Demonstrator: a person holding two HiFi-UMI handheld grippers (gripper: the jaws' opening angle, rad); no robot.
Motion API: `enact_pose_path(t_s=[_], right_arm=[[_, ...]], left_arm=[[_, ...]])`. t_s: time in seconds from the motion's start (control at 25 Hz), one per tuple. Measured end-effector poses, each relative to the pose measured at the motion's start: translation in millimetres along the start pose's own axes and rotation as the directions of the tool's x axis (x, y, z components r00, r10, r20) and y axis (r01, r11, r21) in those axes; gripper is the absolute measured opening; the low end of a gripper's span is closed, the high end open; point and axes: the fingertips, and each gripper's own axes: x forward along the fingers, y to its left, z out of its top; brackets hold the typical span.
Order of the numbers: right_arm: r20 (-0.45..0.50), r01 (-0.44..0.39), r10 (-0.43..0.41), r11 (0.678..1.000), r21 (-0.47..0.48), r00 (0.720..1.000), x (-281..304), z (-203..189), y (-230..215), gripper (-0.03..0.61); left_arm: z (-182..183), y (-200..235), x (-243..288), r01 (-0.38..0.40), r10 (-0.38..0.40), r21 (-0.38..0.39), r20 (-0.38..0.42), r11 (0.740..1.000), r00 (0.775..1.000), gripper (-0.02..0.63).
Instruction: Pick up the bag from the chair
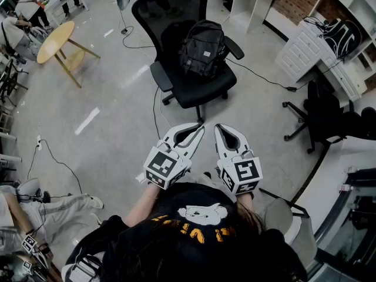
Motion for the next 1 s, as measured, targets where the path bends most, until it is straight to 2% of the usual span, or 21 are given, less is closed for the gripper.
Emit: enact_pose_path(t_s=[0.36,0.68,1.0], right_arm=[[0.02,0.001,-0.002,1.0,0.012,1.0,13.8,4.8,8.7,0.003],[0.033,0.036,-0.037,0.999,0.025,0.999,34.1,3.9,17.7,0.003],[0.009,0.067,-0.067,0.997,0.025,0.998,44.8,3.8,13.0,0.003]], left_arm=[[2.6,12.4,0.3,0.03,-0.03,0.007,0.008,1.0,1.0,0.02],[-3.0,38.0,-7.4,0.055,-0.055,0.052,-0.003,0.997,0.998,0.02],[-4.1,59.9,-2.9,0.057,-0.057,0.022,-0.008,0.998,0.998,0.02]])
